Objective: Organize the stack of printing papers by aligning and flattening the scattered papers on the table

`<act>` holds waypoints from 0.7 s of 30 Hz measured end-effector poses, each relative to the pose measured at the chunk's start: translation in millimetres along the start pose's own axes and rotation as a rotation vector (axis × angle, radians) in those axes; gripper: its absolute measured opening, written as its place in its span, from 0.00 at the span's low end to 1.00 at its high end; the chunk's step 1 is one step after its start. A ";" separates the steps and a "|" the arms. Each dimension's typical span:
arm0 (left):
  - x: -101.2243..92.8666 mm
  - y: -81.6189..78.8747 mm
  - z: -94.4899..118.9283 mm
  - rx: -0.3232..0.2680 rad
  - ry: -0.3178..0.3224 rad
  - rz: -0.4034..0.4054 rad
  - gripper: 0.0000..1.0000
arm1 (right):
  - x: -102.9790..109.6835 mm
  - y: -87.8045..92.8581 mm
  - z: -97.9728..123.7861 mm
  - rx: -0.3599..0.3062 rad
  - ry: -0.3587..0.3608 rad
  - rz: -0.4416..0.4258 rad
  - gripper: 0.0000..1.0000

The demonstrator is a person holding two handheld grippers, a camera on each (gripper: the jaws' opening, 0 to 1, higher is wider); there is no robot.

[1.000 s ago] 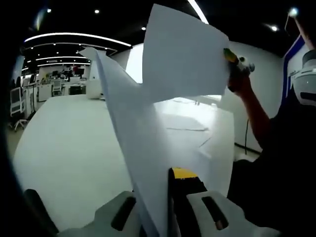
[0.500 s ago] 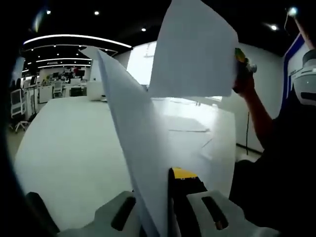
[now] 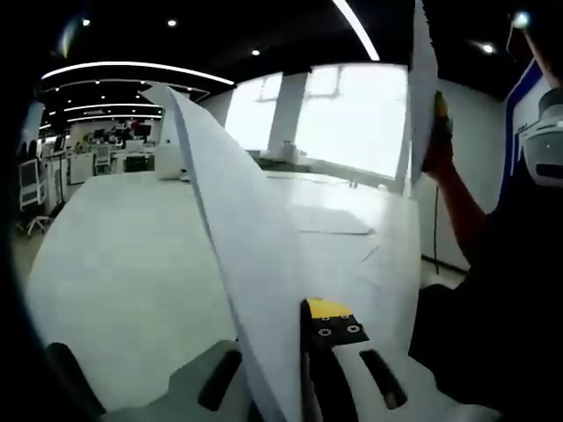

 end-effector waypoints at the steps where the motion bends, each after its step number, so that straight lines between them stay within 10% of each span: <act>1: -0.3 -0.1 -0.1 0.000 0.001 0.001 0.06 | -1.1 3.8 -0.1 0.005 0.004 -0.011 0.08; 12: 10.1 -2.9 2.2 -0.003 0.004 0.000 0.06 | -40.1 83.9 17.2 0.066 0.171 -0.280 0.08; 21: 9.6 -3.1 2.9 -0.007 0.003 -0.006 0.07 | -65.3 113.0 36.3 0.082 0.266 -0.339 0.08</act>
Point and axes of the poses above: the point that each gripper's makers call its tool centre point, and the gripper's own axes: z roughly backward along the fingers, x roughly to its left, y roughly out of its underside, the point moved 2 cm from there along z, roughly backward along the fingers, and after that the axes turned 9 degrees about z, right-handed, at the moved point
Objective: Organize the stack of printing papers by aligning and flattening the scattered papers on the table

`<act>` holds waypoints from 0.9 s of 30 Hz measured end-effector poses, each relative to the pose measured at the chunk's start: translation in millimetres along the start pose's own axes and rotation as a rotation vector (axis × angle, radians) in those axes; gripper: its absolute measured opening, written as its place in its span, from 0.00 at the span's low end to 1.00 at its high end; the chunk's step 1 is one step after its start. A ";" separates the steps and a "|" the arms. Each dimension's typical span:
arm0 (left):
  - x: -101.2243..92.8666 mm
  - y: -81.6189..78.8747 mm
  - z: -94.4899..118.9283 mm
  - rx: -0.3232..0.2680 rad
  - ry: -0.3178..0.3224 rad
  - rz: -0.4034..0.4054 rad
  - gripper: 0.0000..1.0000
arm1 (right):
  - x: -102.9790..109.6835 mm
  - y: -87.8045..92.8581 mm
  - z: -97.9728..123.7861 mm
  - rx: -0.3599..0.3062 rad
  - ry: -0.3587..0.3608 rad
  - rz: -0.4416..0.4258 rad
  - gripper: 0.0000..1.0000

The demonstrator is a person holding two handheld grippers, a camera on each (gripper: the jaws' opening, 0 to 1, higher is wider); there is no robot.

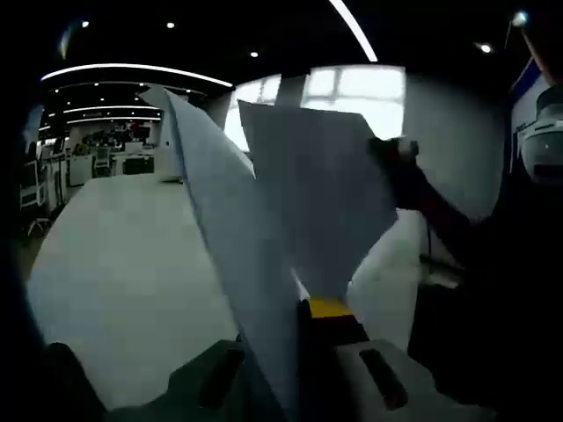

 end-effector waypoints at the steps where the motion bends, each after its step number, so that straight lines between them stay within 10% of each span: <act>1: -0.5 0.2 -0.2 0.000 0.000 0.000 0.07 | -1.3 0.7 0.3 0.000 0.003 -0.001 0.07; 27: -18.6 1.5 -4.4 -0.034 0.039 -0.013 0.08 | -38.5 21.3 1.7 -0.029 0.150 -0.071 0.04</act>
Point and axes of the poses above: the point that each gripper's makers call its tool centre point, and the gripper's own axes: z roughly backward along the fingers, x roughly to its left, y roughly out of its underside, the point moved 2 cm from there along z, roughly backward along the fingers, and after that the axes turned 9 degrees about z, right-handed, at the moved point
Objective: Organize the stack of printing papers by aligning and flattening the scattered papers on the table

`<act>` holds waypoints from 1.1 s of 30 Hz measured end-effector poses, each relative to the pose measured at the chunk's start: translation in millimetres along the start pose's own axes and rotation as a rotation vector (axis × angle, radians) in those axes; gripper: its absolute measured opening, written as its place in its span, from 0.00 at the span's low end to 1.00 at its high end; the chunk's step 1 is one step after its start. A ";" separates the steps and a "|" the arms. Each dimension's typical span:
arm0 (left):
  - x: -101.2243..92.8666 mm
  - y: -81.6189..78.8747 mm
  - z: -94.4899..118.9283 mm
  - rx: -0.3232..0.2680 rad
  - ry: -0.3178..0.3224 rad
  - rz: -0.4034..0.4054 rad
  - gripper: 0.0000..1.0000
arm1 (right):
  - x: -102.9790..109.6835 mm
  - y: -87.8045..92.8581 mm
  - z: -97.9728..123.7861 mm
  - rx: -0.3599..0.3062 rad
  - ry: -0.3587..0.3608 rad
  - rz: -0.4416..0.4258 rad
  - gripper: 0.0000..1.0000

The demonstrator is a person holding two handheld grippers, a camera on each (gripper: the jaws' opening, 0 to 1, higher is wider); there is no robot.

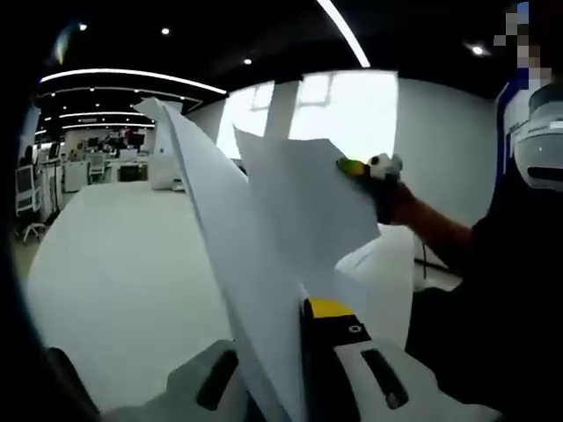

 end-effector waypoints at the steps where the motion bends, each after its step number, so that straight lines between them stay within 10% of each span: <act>1: -0.2 0.1 -0.4 0.000 0.000 0.002 0.08 | -0.6 0.6 -0.4 -0.001 -0.001 -0.006 0.04; 33: -2.9 -14.8 0.1 -0.129 0.080 0.143 0.21 | 21.9 23.6 -7.0 -0.010 -0.055 -0.163 0.03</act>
Point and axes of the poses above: the point that each gripper's makers call its tool centre point, and the gripper's own axes: z roughly backward along the fingers, x roughly to its left, y roughly out of its underside, the point moved 2 cm from there along z, roughly backward along the fingers, and after that the axes turned 9 degrees about z, right-handed, at the moved point
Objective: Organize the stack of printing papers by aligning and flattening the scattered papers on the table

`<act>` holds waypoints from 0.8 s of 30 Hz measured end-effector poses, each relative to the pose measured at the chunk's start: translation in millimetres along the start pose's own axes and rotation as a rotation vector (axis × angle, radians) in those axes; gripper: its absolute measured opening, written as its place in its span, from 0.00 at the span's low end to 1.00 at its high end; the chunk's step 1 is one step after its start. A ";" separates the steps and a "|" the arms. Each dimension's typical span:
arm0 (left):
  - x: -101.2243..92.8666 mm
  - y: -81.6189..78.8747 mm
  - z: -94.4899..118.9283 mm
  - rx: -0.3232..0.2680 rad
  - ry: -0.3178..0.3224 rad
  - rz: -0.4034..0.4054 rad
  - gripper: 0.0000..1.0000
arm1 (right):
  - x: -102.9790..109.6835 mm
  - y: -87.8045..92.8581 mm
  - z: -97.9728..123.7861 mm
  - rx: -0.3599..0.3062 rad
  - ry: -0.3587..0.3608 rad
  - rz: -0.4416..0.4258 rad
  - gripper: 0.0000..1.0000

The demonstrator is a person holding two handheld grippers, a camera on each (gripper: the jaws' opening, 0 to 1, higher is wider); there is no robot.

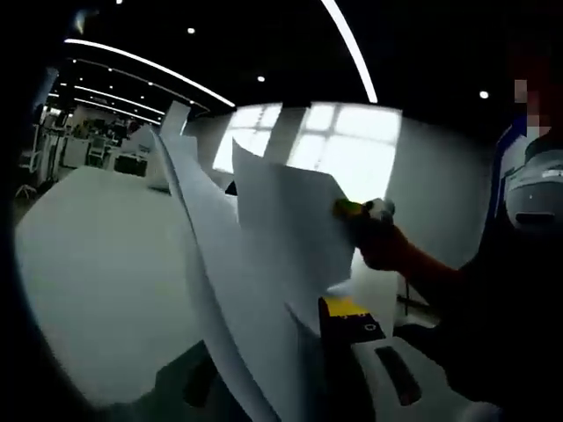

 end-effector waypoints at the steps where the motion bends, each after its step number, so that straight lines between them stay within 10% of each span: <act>1: 0.2 -0.4 -0.2 -0.002 -0.001 0.000 0.21 | 1.8 1.6 -1.7 -0.001 -0.006 -0.010 0.03; 24: 5.3 -6.1 4.7 -0.050 -0.025 0.001 0.23 | 20.0 20.9 -22.7 -0.035 -0.054 -0.238 0.01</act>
Point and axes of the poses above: the point that each gripper's makers call its tool centre point, and the gripper's own axes: z roughly backward along the fingers, x roughly to its left, y roughly out of its underside, the point moved 2 cm from there along z, roughly backward along the fingers, and after that the axes turned 9 degrees about z, right-handed, at the moved point
